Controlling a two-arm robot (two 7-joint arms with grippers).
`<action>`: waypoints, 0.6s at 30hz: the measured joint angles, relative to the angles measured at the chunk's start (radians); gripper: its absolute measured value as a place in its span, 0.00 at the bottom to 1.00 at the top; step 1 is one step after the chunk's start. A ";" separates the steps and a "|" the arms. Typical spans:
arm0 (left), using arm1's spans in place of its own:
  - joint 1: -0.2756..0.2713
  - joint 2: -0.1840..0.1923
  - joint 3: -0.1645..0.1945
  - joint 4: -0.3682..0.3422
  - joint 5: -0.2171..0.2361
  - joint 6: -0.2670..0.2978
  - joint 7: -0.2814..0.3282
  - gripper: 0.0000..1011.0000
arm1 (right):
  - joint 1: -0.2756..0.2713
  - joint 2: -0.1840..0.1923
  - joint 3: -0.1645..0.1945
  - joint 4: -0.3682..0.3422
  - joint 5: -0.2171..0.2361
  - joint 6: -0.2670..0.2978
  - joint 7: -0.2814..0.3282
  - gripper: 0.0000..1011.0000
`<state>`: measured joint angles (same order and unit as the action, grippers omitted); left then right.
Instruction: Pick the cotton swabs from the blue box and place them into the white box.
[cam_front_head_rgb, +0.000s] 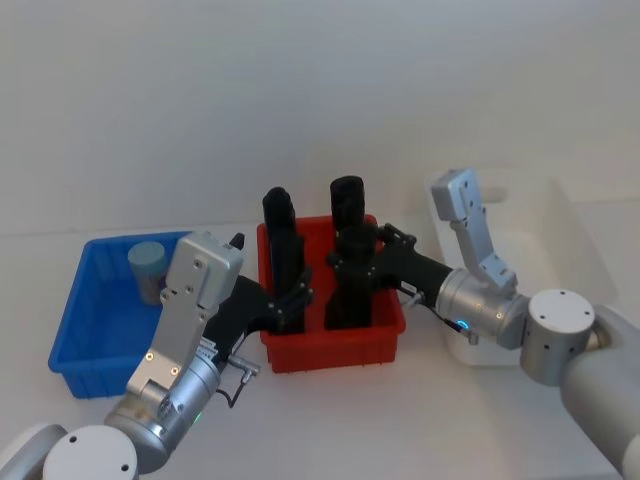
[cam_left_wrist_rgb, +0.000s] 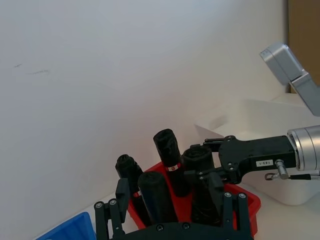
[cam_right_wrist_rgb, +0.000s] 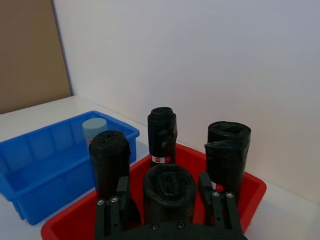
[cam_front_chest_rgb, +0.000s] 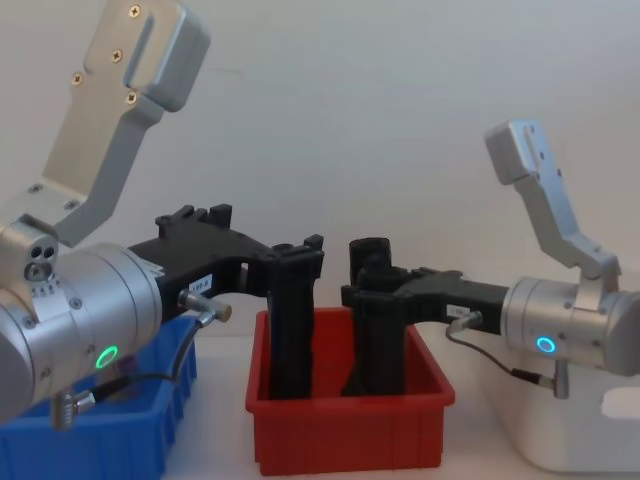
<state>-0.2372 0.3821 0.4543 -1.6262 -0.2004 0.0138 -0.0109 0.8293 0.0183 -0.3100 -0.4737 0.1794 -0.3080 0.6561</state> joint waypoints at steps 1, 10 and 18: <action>0.000 0.000 0.000 0.000 0.000 0.000 0.000 0.99 | 0.017 -0.007 -0.002 0.032 0.001 -0.010 0.008 0.86; 0.000 0.000 0.000 0.000 0.000 0.000 0.000 0.99 | 0.095 -0.040 -0.011 0.182 0.003 -0.055 0.040 0.62; 0.000 0.000 0.000 0.000 0.000 0.000 0.000 0.99 | 0.142 -0.058 -0.012 0.267 0.003 -0.086 0.051 0.44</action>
<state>-0.2372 0.3821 0.4543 -1.6262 -0.2004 0.0138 -0.0109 0.9710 -0.0399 -0.3215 -0.2063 0.1826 -0.3935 0.7069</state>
